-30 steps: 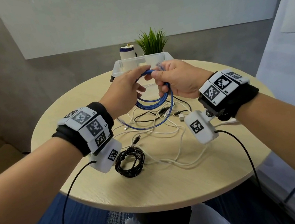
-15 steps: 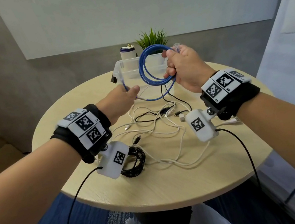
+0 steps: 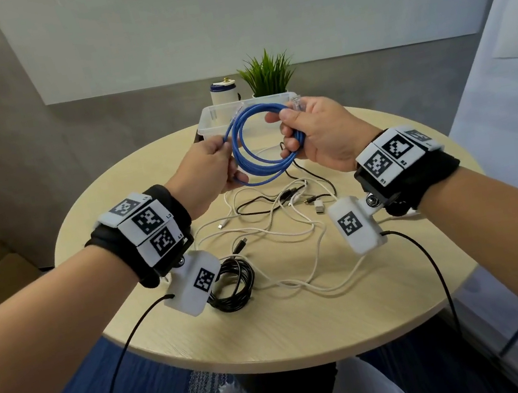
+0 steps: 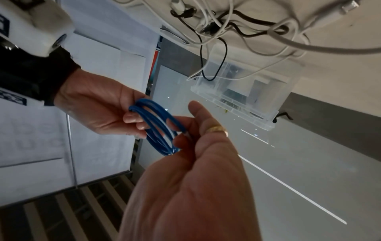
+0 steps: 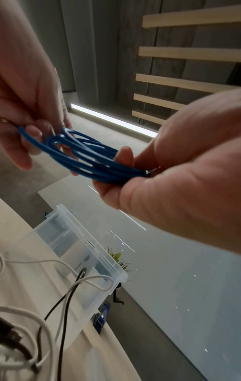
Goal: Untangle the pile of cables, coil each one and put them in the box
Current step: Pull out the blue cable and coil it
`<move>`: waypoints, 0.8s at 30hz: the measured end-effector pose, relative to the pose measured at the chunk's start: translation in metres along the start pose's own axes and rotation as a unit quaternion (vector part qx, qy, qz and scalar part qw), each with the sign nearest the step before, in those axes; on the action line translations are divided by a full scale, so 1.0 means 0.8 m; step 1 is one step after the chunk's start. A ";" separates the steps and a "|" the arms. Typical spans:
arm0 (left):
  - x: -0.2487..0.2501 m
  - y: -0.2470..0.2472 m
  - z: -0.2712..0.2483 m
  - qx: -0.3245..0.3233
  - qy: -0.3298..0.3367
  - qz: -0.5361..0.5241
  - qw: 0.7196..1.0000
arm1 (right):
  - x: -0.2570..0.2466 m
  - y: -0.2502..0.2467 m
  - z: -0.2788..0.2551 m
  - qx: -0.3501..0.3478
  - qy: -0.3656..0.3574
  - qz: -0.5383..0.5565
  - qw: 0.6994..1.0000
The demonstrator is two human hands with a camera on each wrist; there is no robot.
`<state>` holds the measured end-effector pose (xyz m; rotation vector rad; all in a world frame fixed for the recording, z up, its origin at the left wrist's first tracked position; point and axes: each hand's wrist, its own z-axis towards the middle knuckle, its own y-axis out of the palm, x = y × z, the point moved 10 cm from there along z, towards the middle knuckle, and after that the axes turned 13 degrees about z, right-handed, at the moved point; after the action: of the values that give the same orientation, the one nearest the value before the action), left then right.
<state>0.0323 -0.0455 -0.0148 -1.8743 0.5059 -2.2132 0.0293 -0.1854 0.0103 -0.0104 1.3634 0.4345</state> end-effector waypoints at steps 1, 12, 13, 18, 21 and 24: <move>-0.002 -0.001 0.001 0.004 -0.005 -0.006 1.000 | 0.000 0.001 -0.001 -0.003 0.003 -0.003 1.000; 0.006 -0.012 -0.004 0.094 -0.016 -0.158 0.983 | 0.012 0.015 -0.004 -0.008 0.036 -0.040 0.999; 0.006 -0.010 -0.004 0.093 -0.019 -0.171 0.981 | 0.013 0.018 -0.004 -0.012 0.036 -0.041 0.998; 0.006 -0.004 -0.006 0.081 -0.012 -0.174 0.981 | 0.021 0.025 -0.007 -0.026 0.042 -0.016 0.999; 0.006 0.007 -0.007 0.053 0.000 -0.131 0.990 | 0.024 0.026 -0.006 -0.025 0.043 0.007 0.999; 0.007 0.018 -0.009 0.005 0.011 -0.110 0.994 | 0.026 0.022 -0.005 -0.012 0.048 0.013 0.999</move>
<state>0.0235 -0.0597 -0.0158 -1.9883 0.3045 -2.3687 0.0227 -0.1640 -0.0056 -0.0342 1.4535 0.4777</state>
